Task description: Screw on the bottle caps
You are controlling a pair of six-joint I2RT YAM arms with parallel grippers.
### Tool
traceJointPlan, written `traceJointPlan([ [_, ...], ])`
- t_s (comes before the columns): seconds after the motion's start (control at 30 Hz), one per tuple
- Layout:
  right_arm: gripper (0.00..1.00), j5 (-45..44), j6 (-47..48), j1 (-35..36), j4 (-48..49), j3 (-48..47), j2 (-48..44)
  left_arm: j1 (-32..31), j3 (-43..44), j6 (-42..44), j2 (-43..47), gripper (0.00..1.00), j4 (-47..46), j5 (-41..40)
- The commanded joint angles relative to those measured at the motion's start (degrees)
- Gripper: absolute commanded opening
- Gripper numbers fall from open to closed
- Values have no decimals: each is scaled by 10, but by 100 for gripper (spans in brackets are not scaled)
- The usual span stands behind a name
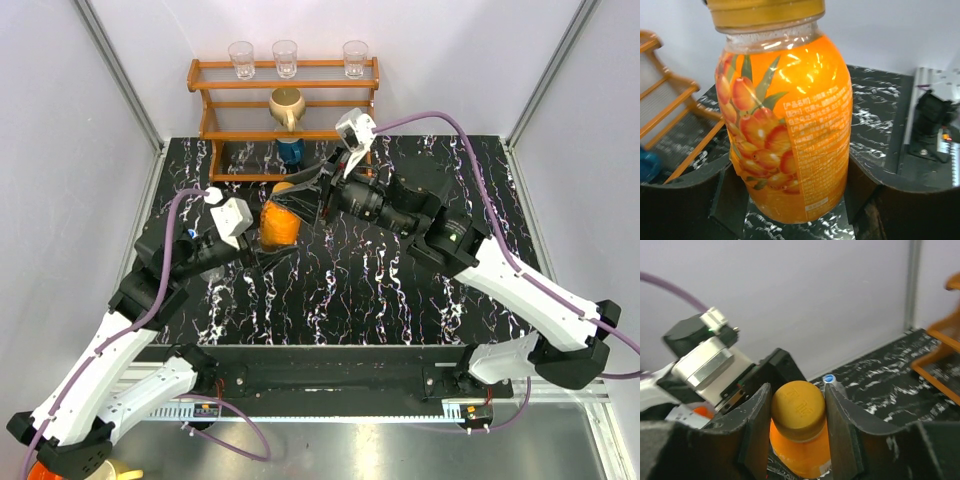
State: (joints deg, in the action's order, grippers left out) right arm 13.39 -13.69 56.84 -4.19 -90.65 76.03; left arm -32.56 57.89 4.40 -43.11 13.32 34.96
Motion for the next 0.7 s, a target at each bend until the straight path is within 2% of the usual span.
traceJointPlan([
  [0.0,5,-188,9,20,-140,-24,14,11,34,50,12,11,-47,-204],
  [0.1,4,-259,9,35,-151,-34,18,12,31,54,14,10,-38,-241],
  [0.17,10,-284,2,44,-150,-37,19,12,29,54,16,10,-37,-249],
  [0.23,22,-268,0,44,-133,-38,18,12,24,48,19,10,-37,-233],
  [0.27,36,-240,-1,44,-122,-35,12,12,22,44,20,10,-37,-224],
  [0.33,50,-210,1,44,-76,-18,1,13,16,35,22,10,-39,-177],
  [0.37,72,-173,6,44,-56,-11,-14,13,14,31,24,10,-44,-159],
  [0.43,94,-141,11,44,-8,8,-30,14,9,18,29,10,-53,-97],
  [0.47,100,-121,16,44,13,13,-45,15,6,3,29,10,-57,-75],
  [0.67,100,-120,38,44,21,29,-94,19,-4,-38,31,10,-93,52],
])
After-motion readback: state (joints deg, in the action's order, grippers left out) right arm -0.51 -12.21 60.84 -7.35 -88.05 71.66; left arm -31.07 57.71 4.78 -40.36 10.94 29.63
